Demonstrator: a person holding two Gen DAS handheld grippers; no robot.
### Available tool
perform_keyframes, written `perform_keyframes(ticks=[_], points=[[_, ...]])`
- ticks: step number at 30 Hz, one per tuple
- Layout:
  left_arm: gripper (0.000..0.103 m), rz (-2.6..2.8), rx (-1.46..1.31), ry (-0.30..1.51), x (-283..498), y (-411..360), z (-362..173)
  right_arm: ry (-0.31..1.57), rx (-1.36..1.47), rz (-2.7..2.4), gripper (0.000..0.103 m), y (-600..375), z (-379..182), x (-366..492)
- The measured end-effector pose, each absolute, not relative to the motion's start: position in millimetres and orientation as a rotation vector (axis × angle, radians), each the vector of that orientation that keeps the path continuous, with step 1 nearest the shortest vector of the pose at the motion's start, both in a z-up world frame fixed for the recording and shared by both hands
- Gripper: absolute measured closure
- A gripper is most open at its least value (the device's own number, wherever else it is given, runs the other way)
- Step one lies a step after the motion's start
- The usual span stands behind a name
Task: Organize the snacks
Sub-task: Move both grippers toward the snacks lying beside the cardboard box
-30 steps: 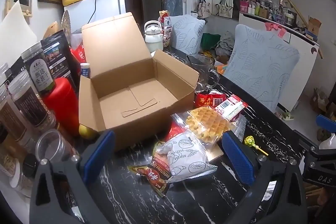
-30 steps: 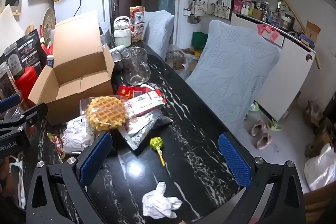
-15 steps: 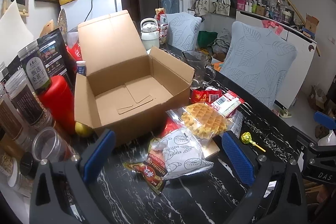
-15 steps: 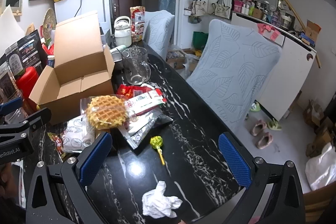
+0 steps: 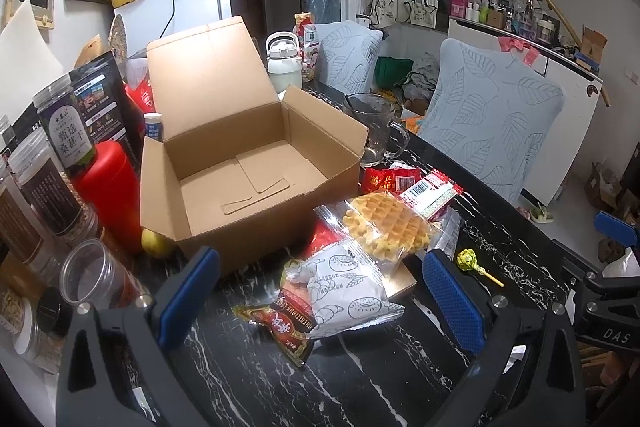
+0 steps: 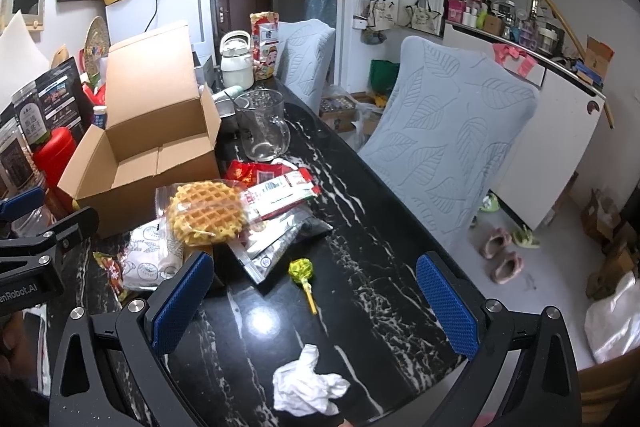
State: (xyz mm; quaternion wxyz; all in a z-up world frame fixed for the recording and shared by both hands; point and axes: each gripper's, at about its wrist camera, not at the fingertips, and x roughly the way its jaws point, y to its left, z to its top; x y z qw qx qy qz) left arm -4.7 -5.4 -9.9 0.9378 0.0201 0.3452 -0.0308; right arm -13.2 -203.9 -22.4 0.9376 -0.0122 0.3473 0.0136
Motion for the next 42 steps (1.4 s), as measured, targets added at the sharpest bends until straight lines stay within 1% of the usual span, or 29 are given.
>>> perform_keyframes(ticks=[17,31,42], points=[[0.0,-0.063,0.036,0.713,-8,-4,-9,0.706,-0.026,0.038,0.0,-203,-21,-16],[0.0,-0.056,0.032,0.685,-24,-2,0,0.689,-0.02,0.057,0.0,-201,-15,-30],[0.0,-0.071,-0.019,0.682,-34,-1,5,0.672,-0.001,0.099,0.0,-204,-11,-38]])
